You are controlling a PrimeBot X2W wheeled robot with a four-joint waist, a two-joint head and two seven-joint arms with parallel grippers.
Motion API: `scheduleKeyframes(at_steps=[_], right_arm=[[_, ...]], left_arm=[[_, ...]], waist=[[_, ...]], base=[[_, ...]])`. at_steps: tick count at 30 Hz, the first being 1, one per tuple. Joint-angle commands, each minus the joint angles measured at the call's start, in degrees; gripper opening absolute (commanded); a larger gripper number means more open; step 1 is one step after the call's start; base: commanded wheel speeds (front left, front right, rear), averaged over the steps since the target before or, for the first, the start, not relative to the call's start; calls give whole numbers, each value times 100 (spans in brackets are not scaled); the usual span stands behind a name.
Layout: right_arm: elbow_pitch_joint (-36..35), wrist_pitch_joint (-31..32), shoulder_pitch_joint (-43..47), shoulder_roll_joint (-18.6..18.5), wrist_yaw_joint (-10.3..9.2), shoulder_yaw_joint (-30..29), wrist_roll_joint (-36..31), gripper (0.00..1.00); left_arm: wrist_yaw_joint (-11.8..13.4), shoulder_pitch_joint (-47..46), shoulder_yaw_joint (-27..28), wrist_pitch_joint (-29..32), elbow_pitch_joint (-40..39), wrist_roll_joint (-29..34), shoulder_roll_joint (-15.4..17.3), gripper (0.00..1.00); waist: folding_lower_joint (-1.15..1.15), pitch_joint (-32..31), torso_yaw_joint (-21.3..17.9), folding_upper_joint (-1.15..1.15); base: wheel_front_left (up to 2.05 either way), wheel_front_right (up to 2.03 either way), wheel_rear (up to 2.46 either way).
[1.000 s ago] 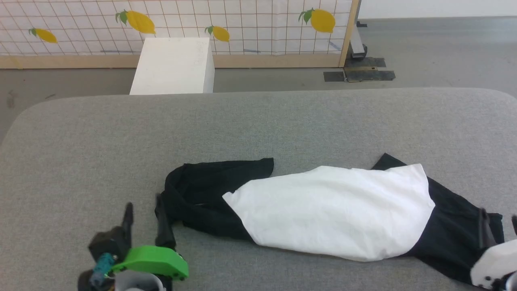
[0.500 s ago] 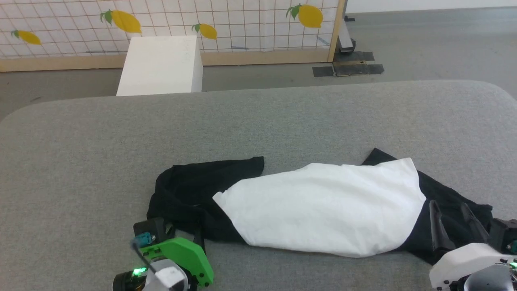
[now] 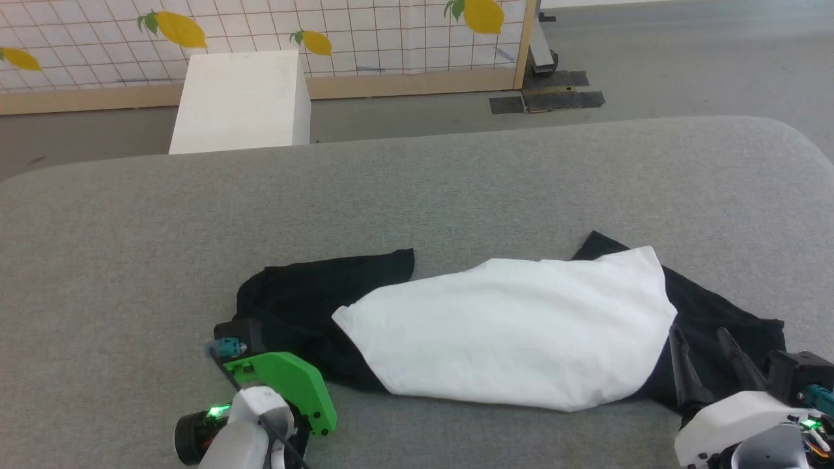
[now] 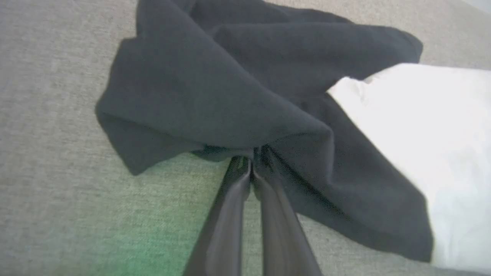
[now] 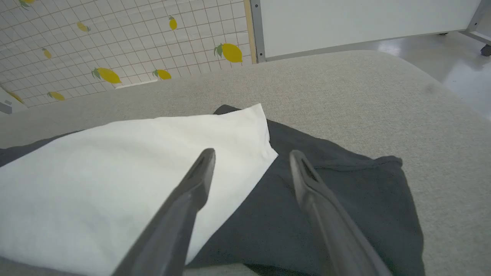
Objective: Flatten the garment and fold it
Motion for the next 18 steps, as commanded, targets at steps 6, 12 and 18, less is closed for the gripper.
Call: scheduleKeyframes(at_steps=[6, 12, 18], right_arm=[[-24, -50, 46, -3, -9, 25, 47, 100], [-49, -58, 45, -3, -9, 56, 49, 100], [-44, 0, 45, -3, -9, 90, 9, 100]], left_arm=[[62, 448, 261, -432, -1088, -124, 137, 0], [330, 1140, 407, 129, -2612, -78, 563, 0], [589, 2140, 357, 1212, -3711, -109, 969, 0]], waist=[[0, -129, 391, 0], [0, -141, 809, 0], [0, -101, 1185, 0]], base=[[0, 0, 0], [0, 0, 0], [0, 0, 0]])
